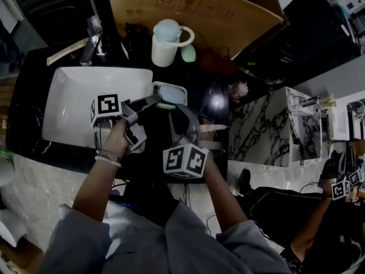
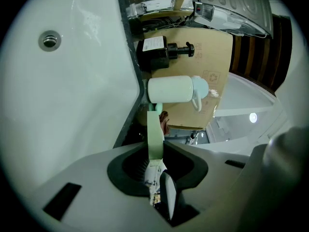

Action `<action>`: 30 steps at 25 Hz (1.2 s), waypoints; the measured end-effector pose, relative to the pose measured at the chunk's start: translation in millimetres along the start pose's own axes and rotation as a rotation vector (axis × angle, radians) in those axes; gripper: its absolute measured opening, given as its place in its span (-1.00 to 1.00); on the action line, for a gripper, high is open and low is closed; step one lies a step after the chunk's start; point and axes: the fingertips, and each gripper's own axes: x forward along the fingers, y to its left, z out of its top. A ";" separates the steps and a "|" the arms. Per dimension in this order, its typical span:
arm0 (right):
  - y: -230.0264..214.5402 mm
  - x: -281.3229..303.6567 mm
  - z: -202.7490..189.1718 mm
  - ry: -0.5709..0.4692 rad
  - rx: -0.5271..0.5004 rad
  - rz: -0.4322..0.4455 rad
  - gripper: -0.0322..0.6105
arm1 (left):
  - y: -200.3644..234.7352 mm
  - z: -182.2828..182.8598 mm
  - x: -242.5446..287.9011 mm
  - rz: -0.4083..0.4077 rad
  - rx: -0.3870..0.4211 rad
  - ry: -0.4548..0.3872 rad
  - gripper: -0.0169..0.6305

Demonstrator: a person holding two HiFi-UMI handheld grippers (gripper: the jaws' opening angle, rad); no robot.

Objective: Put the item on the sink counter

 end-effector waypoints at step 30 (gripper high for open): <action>37.7 36.4 -11.9 0.113 -0.251 0.072 -0.67 | -1.9 -7.4 1.1 0.035 0.123 0.119 -0.53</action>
